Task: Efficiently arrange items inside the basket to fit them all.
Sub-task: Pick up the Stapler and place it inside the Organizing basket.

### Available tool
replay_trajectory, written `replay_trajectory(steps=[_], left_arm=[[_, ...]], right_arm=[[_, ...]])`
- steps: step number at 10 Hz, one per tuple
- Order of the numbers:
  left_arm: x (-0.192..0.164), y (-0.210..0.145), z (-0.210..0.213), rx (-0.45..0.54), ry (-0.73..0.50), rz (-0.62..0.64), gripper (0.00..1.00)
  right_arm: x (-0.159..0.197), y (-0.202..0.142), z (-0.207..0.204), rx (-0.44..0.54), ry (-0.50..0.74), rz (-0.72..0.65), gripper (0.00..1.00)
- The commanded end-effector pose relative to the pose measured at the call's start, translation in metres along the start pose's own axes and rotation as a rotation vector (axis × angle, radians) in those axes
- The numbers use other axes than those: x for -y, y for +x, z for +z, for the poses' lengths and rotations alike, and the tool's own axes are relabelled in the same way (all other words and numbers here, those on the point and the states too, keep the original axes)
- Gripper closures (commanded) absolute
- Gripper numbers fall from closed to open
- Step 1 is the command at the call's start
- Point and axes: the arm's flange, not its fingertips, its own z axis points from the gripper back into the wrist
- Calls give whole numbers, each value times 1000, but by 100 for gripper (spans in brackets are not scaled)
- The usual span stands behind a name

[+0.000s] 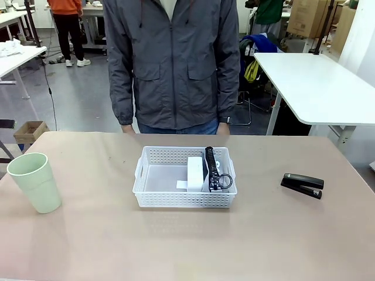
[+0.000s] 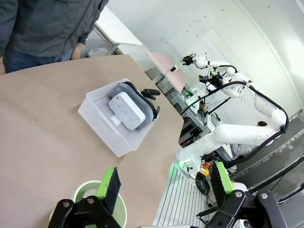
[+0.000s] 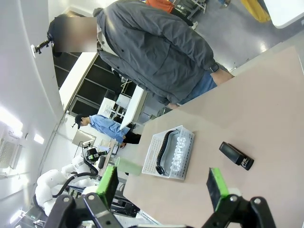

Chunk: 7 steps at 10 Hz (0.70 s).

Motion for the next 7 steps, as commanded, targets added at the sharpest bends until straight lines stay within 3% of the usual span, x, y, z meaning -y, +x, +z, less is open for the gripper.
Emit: replay_trajectory(steps=[1, 2, 7], left_arm=[[2, 0, 2, -3, -11, -14, 0], [2, 0, 2, -3, -11, -14, 0], [2, 0, 2, -3, -11, -14, 0]], right_arm=[[0, 0, 0, 0, 0, 0, 0], [-14, 2, -18, -87, -57, 89, 0], [-54, -9, -142, -303, -548, 301, 0]])
